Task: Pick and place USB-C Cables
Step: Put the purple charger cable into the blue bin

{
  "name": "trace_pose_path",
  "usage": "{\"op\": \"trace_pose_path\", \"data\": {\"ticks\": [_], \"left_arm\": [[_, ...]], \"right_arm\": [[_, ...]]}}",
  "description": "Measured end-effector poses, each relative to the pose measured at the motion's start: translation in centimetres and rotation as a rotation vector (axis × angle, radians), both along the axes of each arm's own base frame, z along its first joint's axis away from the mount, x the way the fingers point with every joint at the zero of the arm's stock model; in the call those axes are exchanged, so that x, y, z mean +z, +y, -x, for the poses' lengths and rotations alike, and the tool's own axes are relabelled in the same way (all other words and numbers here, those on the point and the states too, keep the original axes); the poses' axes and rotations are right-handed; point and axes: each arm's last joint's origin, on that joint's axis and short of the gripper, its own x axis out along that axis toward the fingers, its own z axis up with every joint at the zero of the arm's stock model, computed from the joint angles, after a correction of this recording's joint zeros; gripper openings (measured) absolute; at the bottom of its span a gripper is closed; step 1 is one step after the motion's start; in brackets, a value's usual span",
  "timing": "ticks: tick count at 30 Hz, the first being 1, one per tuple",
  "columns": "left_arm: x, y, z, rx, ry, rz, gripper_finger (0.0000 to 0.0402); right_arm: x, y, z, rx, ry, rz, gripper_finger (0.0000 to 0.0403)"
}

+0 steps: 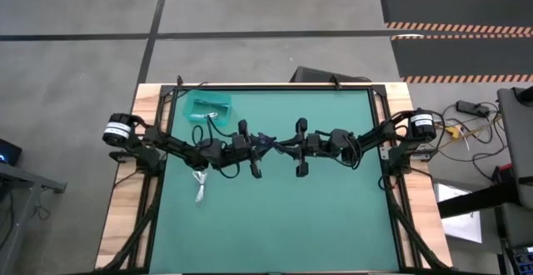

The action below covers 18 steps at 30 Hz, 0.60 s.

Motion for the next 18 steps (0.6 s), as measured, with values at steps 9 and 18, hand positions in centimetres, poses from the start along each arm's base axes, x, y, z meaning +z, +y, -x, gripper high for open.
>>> {"op": "trace_pose_path", "data": {"ticks": [9, 18], "left_arm": [[-0.02, -0.01, 0.0, -0.006, -0.005, 0.023, 0.0019], [0.88, 0.1, 0.66, 0.011, 0.126, 0.016, 0.0018]], "right_arm": [[-0.02, -0.04, 0.0, 0.003, 0.002, -0.034, 0.0093], [0.57, -0.19, 0.21, -0.021, 0.031, -0.096, 0.0157]]}}
